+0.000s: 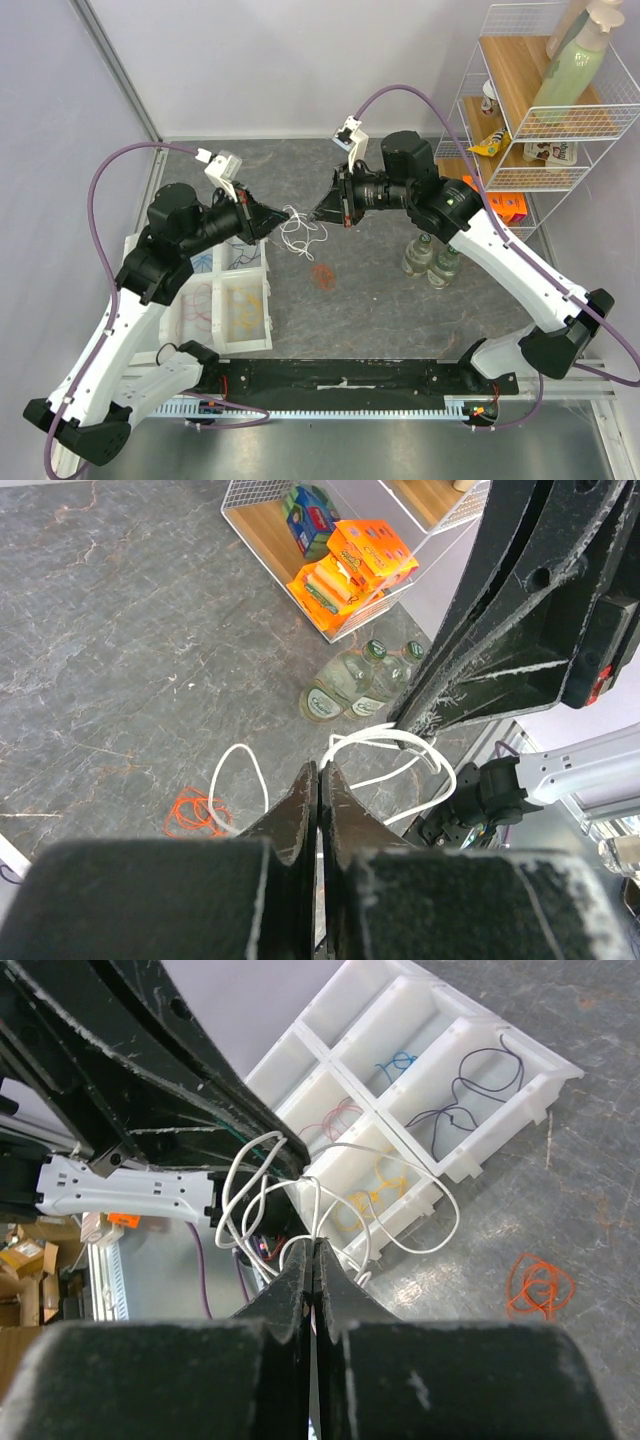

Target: Untangle the cables

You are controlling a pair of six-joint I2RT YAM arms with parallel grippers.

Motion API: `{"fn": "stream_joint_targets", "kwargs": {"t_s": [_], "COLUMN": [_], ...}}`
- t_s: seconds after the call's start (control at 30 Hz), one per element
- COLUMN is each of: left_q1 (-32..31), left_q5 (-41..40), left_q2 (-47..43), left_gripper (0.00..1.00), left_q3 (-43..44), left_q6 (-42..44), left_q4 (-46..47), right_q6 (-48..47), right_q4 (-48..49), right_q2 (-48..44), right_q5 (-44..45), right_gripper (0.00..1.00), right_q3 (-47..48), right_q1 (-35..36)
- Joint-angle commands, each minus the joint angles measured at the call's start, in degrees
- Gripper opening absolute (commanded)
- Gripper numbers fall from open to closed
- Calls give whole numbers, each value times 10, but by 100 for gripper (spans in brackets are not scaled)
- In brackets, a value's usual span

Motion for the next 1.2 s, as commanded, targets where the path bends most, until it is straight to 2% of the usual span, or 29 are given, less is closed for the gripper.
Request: {"fn": "stream_joint_targets", "kwargs": {"t_s": [0.0,0.1,0.2,0.3,0.47,0.63,0.87,1.17], "left_q1": [1,0,1,2,2,2,3,3], "left_q5": [-2,25,94,129,120,64,124,98], "left_q2": [7,16,28,23,7,-3,15,21], "left_gripper": [2,3,8,9,9,5,7,8], "left_q3": [22,25,24,14,-4,2,6,11], "left_q6": [-2,6,22,24,12,2,-9,21], "left_q4": [4,14,19,29,55,52,55,37], "right_q6": [-13,-10,1,13,13,1,-6,6], "right_q4": [19,26,42,56,57,36,22,41], "right_q2": [0,-8,-9,-12,-15,-31,-21,-16], "right_q5": [-55,-58,-67,-67,-73,-68,-43,-71], "right_gripper": [0,0,0,0,0,0,0,0], "right_q3": [15,2,-1,-7,-18,-39,-17,-2], "right_q1": [4,4,4,4,3,4,5,5]}}
